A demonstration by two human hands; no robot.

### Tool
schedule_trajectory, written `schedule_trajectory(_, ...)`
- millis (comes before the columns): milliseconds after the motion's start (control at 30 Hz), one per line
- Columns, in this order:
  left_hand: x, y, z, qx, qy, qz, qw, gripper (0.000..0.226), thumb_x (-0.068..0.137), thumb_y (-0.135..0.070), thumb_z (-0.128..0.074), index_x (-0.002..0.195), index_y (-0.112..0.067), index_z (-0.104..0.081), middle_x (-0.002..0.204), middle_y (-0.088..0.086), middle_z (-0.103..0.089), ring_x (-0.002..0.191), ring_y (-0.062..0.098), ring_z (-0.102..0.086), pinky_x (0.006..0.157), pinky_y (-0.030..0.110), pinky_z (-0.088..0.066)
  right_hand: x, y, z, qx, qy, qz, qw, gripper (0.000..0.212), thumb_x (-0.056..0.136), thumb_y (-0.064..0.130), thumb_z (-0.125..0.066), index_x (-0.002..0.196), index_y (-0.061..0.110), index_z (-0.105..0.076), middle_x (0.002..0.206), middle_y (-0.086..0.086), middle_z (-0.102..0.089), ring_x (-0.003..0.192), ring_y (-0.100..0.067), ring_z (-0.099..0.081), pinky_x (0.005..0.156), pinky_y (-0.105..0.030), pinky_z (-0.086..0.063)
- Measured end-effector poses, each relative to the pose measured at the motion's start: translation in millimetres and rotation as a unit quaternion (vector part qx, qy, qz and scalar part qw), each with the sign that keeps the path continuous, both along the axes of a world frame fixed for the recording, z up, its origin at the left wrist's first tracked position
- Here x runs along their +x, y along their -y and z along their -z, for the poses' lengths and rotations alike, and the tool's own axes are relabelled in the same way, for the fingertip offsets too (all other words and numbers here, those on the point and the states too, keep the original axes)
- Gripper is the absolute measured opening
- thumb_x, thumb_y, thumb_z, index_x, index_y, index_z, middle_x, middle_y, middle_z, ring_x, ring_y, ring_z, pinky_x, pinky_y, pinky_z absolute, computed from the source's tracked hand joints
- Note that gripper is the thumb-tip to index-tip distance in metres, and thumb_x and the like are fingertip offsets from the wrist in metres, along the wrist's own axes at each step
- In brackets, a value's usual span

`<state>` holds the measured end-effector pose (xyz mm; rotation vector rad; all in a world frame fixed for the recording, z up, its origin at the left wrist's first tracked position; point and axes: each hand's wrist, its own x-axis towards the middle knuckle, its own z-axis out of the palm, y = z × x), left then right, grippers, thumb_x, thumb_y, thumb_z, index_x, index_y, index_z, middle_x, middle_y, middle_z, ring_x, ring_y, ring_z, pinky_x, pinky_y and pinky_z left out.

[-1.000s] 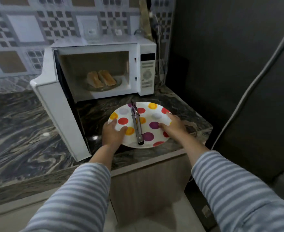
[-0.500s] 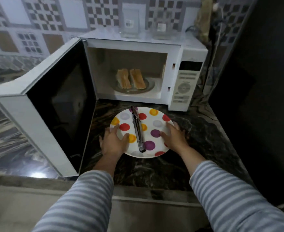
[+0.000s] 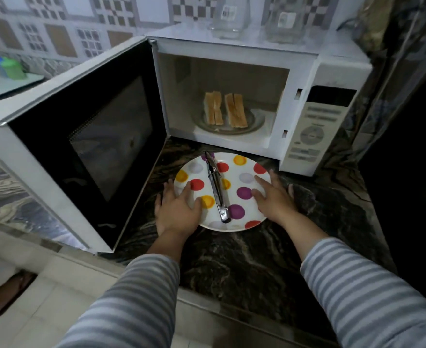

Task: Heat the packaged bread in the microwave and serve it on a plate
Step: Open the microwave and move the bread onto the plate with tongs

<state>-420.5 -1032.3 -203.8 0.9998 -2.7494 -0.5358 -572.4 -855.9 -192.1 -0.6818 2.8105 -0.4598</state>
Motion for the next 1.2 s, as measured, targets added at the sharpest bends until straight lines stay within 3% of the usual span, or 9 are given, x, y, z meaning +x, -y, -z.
schedule_trajectory(67, 0, -1, -1, -0.001, -0.003, -0.005, 1.0, 0.058, 0.094, -0.052, -0.035, 0.149, -0.036, -0.025, 0.161, 0.009, -0.004, 0.149, 0.021, 0.0, 0.118, 0.039, -0.001, 0, 8, -5, -0.003, -0.027, 0.019, 0.999, 0.05, 0.099, 0.04, -0.036, 0.148, 0.033, -0.03, 0.162, -0.004, -0.004, 0.149, -0.025, 0.002, 0.116, -0.05, 0.008)
schedule_trajectory(167, 0, 0, -1, -0.004, -0.001, -0.007, 1.0, 0.059, 0.094, -0.052, -0.035, 0.149, -0.036, -0.024, 0.162, 0.007, -0.004, 0.148, 0.02, 0.0, 0.118, 0.039, 0.0, 19, 28, -15, -0.113, -0.116, 0.036, 0.986, 0.04, 0.095, 0.029, -0.046, 0.135, 0.024, -0.051, 0.145, -0.008, -0.041, 0.136, -0.029, -0.033, 0.114, -0.043, -0.021)
schedule_trajectory(233, 0, 0, -2, -0.003, 0.002, -0.007, 1.0, 0.058, 0.094, -0.053, -0.035, 0.149, -0.036, -0.024, 0.162, 0.006, -0.005, 0.148, 0.02, -0.001, 0.118, 0.039, 0.0, 38, 45, -21, -0.21, -0.094, 0.019, 0.973, 0.032, 0.093, 0.027, -0.051, 0.123, 0.019, -0.058, 0.126, -0.006, -0.054, 0.119, -0.026, -0.049, 0.1, -0.039, -0.041)
schedule_trajectory(300, 0, 0, -1, -0.002, 0.004, -0.008, 1.0, 0.058, 0.094, -0.053, -0.034, 0.149, -0.037, -0.024, 0.162, 0.005, -0.006, 0.148, 0.02, -0.002, 0.118, 0.039, 0.001, 54, 59, -25, -0.245, -0.047, -0.001, 0.968, 0.027, 0.092, 0.028, -0.054, 0.116, 0.017, -0.057, 0.114, -0.006, -0.057, 0.105, -0.026, -0.056, 0.086, -0.039, -0.048)
schedule_trajectory(433, -1, -1, 0, -0.009, -0.005, -0.009, 1.0, 0.057, 0.094, -0.052, -0.034, 0.148, -0.037, -0.025, 0.161, 0.005, -0.01, 0.148, 0.021, -0.004, 0.118, 0.04, 0.0, 69, 71, -19, -0.184, -0.034, -0.036, 0.982, 0.034, 0.088, 0.034, -0.059, 0.114, 0.016, -0.048, 0.113, -0.005, -0.053, 0.097, -0.025, -0.057, 0.07, -0.032, -0.044)
schedule_trajectory(633, -1, 0, 2, -0.012, -0.005, -0.005, 1.0, 0.06, 0.092, -0.056, -0.03, 0.148, -0.037, -0.025, 0.161, 0.007, -0.01, 0.148, 0.022, -0.004, 0.118, 0.041, -0.001, 70, 69, -18, -0.146, -0.054, -0.002, 0.988, 0.035, 0.087, 0.024, -0.063, 0.116, 0.009, -0.05, 0.11, -0.01, -0.064, 0.101, -0.03, -0.061, 0.078, -0.034, -0.049)
schedule_trajectory(867, -2, -1, 0, -0.003, 0.001, -0.004, 1.0, 0.059, 0.094, -0.053, -0.033, 0.149, -0.035, -0.023, 0.161, 0.007, -0.007, 0.148, 0.022, -0.002, 0.117, 0.041, 0.001, 66, 56, -27, -0.113, -0.07, 0.004, 0.991, 0.028, 0.09, 0.017, -0.053, 0.117, 0.009, -0.049, 0.106, -0.013, -0.063, 0.094, -0.034, -0.062, 0.068, -0.031, -0.043)
schedule_trajectory(1033, 1, 0, -2, -0.007, -0.004, 0.004, 1.0, 0.062, 0.09, -0.058, -0.026, 0.148, -0.035, -0.027, 0.16, 0.008, -0.011, 0.148, 0.022, -0.004, 0.118, 0.042, -0.002, 61, 39, -33, -0.175, 0.003, 0.018, 0.984, 0.03, 0.087, 0.018, -0.062, 0.113, 0.012, -0.052, 0.106, -0.008, -0.063, 0.093, -0.028, -0.061, 0.069, -0.028, -0.043)
schedule_trajectory(1200, 1, 1, 1, -0.012, -0.005, 0.009, 1.0, 0.058, 0.092, -0.055, -0.03, 0.147, -0.036, -0.027, 0.16, 0.01, -0.011, 0.148, 0.024, -0.005, 0.118, 0.042, -0.003, 56, 17, -31, -0.242, 0.036, 0.031, 0.969, 0.019, 0.086, 0.027, -0.067, 0.1, 0.025, -0.053, 0.105, 0.0, -0.067, 0.082, -0.025, -0.067, 0.078, -0.042, -0.055)
